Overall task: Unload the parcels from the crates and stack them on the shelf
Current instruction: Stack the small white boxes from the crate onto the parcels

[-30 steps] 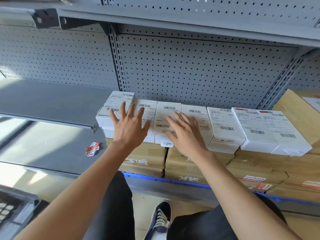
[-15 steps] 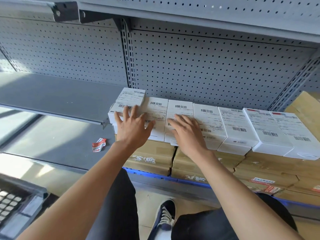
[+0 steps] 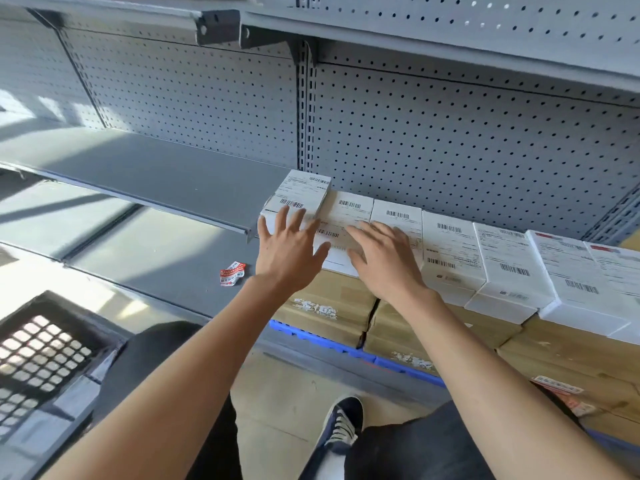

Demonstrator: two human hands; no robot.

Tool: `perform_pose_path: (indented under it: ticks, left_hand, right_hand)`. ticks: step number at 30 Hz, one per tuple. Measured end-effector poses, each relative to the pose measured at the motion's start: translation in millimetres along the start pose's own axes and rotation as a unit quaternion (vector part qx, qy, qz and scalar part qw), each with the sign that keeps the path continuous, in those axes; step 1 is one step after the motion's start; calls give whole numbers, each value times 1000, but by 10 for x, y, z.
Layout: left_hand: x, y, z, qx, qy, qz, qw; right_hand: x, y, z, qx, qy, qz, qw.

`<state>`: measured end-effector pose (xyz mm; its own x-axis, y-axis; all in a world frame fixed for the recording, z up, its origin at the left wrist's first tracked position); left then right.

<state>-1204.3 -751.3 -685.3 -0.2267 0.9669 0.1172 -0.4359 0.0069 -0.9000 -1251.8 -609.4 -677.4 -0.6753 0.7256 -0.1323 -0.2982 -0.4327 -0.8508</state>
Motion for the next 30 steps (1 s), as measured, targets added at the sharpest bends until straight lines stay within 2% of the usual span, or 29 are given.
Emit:
perform_pose_path:
  ticks: [8,18,24,30]
  left_hand:
    - [-836,-448,-623,-7,-88,32,996]
    - [-2375,-1353,-1799,26,-241,93,966]
    - [-3089,-1603,-2519,35,-330,113,937]
    - [-3815,-1359,-3140,1,-410,85,908]
  right_hand:
    - [-968,146,123,-26,-56,69,996]
    - [-3083,287,174,-61,-196,171,964]
    - [-4028,680,-45,-140,-245,213,935]
    - [-4818,1343,-282,-238,-248,226,912]
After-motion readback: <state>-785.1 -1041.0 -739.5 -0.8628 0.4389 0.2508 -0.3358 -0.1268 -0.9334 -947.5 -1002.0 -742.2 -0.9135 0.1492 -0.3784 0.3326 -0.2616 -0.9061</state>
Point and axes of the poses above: each hand's wrist, its own z-axis towards the middle knuckle, its own y-axis out of the palm, x = y × z, the point moved 9 cm from there along z, towards the middle knuckle, and after that the axes turned 12 degrees about x, right-handed, at the moved point
